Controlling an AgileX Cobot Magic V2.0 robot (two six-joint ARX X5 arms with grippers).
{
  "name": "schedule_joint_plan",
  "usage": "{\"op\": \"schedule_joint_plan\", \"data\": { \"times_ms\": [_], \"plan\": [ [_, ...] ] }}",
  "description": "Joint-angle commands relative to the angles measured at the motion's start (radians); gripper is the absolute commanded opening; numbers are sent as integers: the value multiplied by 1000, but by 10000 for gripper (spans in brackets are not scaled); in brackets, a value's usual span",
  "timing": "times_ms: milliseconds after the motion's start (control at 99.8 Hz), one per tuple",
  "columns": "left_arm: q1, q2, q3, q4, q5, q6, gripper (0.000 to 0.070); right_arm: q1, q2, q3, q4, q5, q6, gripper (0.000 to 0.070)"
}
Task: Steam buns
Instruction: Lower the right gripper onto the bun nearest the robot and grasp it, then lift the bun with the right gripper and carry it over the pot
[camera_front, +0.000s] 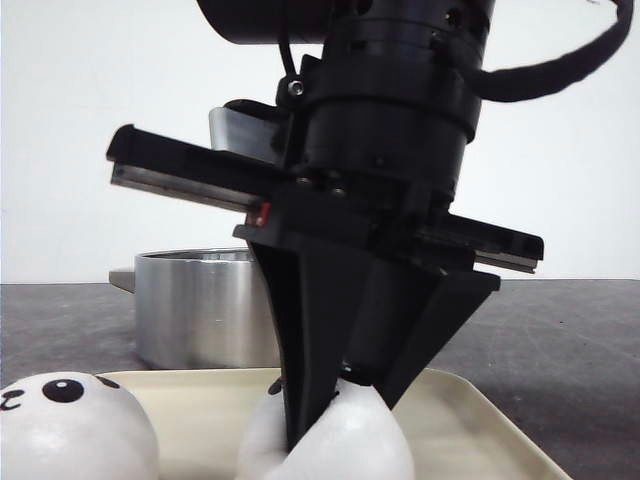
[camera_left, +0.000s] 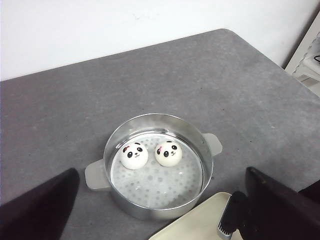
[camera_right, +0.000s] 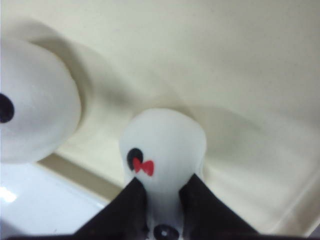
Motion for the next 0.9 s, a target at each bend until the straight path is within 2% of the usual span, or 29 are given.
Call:
{"op": "schedule_joint_plan", "data": {
  "times_ms": [0, 130, 210, 270, 321, 411, 481, 531, 791, 891],
  "plan": [
    [-6, 6, 21, 10, -6, 6, 677, 12, 18, 9, 10, 31, -21, 0],
    [-6, 6, 21, 10, -6, 6, 677, 12, -61, 46, 6, 29, -37, 0],
    [-6, 6, 21, 10, -6, 6, 677, 14, -124, 108, -15, -16, -42, 0],
    [-6, 6, 21, 11, -6, 7, 677, 17, -161, 169, -37, -22, -48, 0],
    [-6, 7, 21, 12, -6, 10, 677, 16, -183, 227, -61, -18, -72, 0],
    [-6, 12, 21, 22, -6, 11, 677, 1, -189, 343, -115, 46, -128, 0],
    [-6, 14, 21, 33, -6, 11, 677, -34, -183, 416, -141, 115, -183, 0],
    [-6, 14, 21, 41, -6, 10, 677, -60, -169, 441, -132, 128, -208, 0],
    [-6, 23, 21, 39, -6, 10, 677, -247, -37, 463, -105, 108, -299, 0],
    [-6, 23, 21, 39, -6, 10, 677, -292, 38, 463, -79, 73, -325, 0]
  ]
}}
